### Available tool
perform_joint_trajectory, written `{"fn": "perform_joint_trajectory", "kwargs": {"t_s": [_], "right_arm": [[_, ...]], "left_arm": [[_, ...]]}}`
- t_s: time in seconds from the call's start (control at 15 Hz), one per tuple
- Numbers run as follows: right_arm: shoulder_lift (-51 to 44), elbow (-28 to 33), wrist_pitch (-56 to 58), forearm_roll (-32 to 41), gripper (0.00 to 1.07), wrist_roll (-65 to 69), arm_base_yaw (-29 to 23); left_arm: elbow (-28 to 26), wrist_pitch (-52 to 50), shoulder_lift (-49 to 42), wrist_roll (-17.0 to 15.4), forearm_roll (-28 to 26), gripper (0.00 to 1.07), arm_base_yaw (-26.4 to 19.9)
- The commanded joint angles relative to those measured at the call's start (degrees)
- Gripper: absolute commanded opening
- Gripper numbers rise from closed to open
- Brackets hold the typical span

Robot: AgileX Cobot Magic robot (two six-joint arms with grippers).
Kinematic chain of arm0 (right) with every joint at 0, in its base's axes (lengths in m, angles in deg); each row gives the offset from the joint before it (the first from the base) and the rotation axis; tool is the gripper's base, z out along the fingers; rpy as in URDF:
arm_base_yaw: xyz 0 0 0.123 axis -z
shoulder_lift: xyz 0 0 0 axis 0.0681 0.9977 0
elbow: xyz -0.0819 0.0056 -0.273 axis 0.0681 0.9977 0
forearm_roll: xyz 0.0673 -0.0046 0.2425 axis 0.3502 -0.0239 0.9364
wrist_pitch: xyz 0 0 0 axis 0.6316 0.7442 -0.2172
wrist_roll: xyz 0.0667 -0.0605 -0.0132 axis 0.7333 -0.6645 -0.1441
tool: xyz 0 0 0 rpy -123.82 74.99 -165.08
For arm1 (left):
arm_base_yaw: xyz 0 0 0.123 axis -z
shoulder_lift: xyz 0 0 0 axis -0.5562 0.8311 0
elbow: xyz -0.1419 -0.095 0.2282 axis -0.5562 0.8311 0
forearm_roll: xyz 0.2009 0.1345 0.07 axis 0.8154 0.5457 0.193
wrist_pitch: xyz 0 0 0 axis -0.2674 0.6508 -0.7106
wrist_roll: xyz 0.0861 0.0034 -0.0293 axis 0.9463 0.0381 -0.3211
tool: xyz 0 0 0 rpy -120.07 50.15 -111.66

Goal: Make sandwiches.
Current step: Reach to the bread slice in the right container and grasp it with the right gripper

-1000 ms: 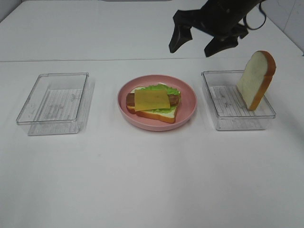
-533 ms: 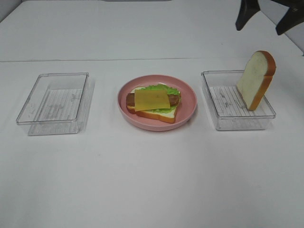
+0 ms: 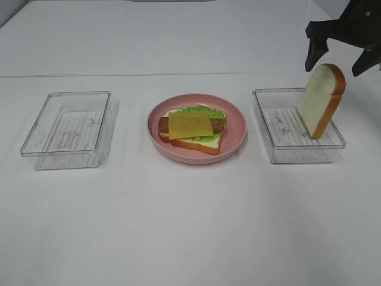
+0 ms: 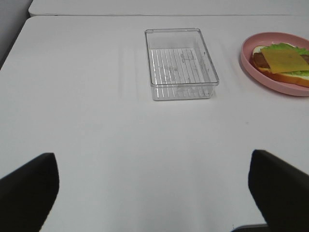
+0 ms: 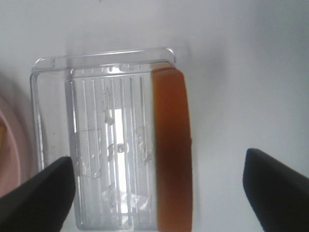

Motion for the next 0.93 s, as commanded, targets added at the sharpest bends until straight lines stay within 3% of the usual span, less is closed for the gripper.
{"fn": "perform_joint_trajectory", "kwargs": {"t_s": [0.07,0.4,0.67,0.73,0.93], "right_arm": [[1.5,-0.4,-1.2,-1.1,0.92,0.5,0.2],[5.3,-0.4,-0.1,0.1,0.87,0.4,0.2],[5.3,-0.4,1.0,-0.8,0.32,0.0,0.2],[5.2,-0.4,2.0,-0.7,0.02,0.5,0.2],[5.2,-0.4,3.4,-0.7,0.00,0.5,0.2]], "left_arm": [[0.1,-0.6,-1.1,-0.2,-0.6,1.02,-0.1],[0.1,-0.6,-1.1,-0.2,-0.6,1.02,-0.1],[0.1,-0.6,-1.1,-0.2,-0.6,1.02,-0.1],[0.1,-0.6,-1.1,-0.2,-0.6,1.02,-0.1],[0.1,-0.6,-1.1,-0.2,-0.6,1.02,-0.1]]}}
